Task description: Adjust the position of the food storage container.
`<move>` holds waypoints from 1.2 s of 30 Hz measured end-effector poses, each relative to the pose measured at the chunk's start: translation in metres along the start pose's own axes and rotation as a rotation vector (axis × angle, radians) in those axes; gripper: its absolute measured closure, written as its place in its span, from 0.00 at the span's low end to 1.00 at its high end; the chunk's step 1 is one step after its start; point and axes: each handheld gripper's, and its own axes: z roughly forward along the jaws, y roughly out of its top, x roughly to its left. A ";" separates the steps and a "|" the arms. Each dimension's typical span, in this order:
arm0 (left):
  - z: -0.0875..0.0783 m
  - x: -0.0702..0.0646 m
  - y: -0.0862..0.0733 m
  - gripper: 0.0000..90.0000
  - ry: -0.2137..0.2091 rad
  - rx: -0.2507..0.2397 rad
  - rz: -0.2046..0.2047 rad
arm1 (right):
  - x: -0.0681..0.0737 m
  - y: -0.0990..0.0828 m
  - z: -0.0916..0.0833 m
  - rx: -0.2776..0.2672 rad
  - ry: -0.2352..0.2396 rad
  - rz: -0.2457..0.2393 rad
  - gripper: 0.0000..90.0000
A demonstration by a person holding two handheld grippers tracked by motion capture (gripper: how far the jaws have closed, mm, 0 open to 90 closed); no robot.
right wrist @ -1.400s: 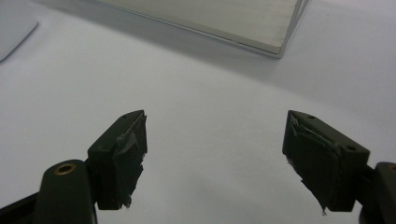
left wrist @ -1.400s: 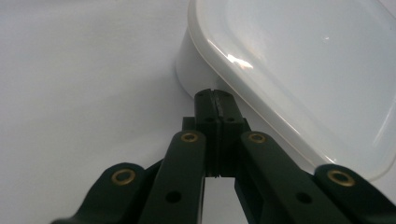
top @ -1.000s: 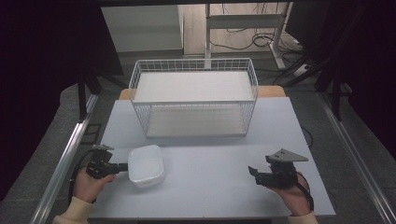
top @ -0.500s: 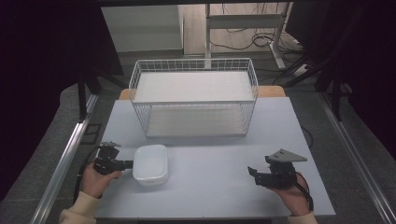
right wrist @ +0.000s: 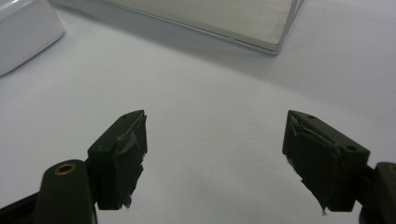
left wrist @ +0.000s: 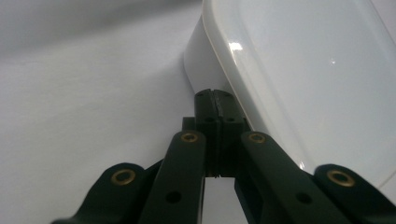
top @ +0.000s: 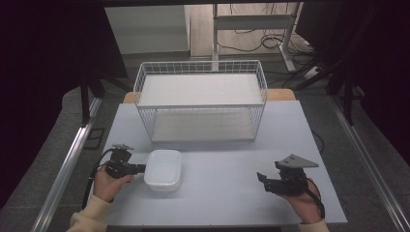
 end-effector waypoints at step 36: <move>0.045 -0.073 0.020 1.00 -0.114 0.049 0.136 | 0.002 -0.001 0.002 0.009 -0.001 -0.008 0.25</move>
